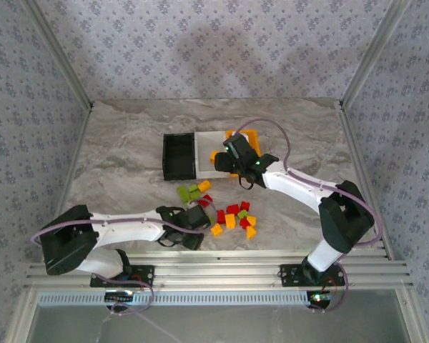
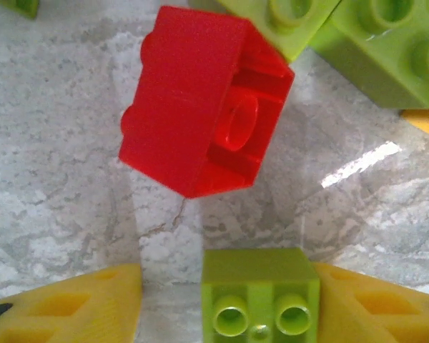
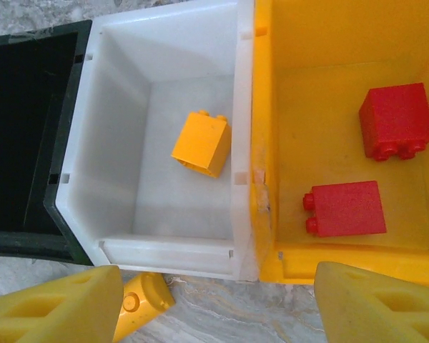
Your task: Sort the legos into containers by color
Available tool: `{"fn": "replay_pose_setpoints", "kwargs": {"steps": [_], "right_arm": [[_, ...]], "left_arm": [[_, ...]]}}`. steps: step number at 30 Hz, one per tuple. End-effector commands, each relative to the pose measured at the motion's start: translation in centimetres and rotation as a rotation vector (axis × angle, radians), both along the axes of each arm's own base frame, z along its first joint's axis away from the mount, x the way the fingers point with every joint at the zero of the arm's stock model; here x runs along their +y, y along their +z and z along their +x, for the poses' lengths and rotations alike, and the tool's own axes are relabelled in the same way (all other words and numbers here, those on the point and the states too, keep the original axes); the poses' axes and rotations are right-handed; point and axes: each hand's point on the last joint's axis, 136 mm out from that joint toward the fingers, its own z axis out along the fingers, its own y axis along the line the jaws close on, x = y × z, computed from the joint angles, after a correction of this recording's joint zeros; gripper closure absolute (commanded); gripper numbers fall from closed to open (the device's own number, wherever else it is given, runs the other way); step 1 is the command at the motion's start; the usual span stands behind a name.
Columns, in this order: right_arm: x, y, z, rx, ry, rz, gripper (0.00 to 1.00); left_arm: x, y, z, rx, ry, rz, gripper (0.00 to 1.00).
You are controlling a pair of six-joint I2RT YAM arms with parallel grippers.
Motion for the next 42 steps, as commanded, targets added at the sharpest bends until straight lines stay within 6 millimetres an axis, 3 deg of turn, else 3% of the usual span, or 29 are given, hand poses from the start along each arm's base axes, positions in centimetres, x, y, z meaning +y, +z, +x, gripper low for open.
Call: {"fn": "replay_pose_setpoints", "kwargs": {"steps": [1, 8, 12, 15, 22, 25, 28, 34, 40, 42], "right_arm": [[-1.4, 0.7, 0.1, -0.024, -0.054, 0.013, 0.27], [-2.9, 0.5, -0.1, -0.024, -0.085, 0.012, 0.27], [-3.9, 0.7, -0.6, -0.033, -0.099, 0.015, 0.27], [-4.4, 0.8, -1.1, -0.034, -0.1, 0.017, 0.27], [-5.4, 0.3, -2.3, -0.021, -0.128, 0.03, 0.27], [-5.8, -0.2, -2.7, -0.011, -0.133, 0.024, 0.27], [-6.2, -0.7, -3.2, 0.001, -0.137, 0.017, 0.27], [-6.8, -1.5, -4.3, 0.021, -0.134, 0.015, 0.27], [-7.2, -2.0, -5.6, 0.034, -0.117, 0.024, 0.27], [-7.1, -2.1, -6.0, 0.042, -0.102, 0.032, 0.26]], "left_arm": [[-1.3, -0.3, -0.2, 0.004, -0.028, -0.022, 0.47], [-0.5, 0.4, -0.5, 0.0, -0.001, -0.022, 0.66], [-0.1, 2.8, 0.8, -0.081, 0.03, -0.042, 0.68], [0.3, 6.1, 3.4, -0.175, 0.095, -0.089, 0.68], [2.7, 14.7, 14.1, -0.407, 0.409, -0.293, 0.7], [3.7, 16.8, 17.9, -0.492, 0.492, -0.315, 0.7], [4.5, 16.6, 21.6, -0.513, 0.554, -0.285, 0.69], [4.2, 13.6, 26.7, -0.439, 0.602, -0.251, 0.69], [4.1, 11.3, 29.2, -0.388, 0.61, -0.179, 0.58], [3.7, 11.5, 29.5, -0.384, 0.609, -0.193, 0.47]]}}
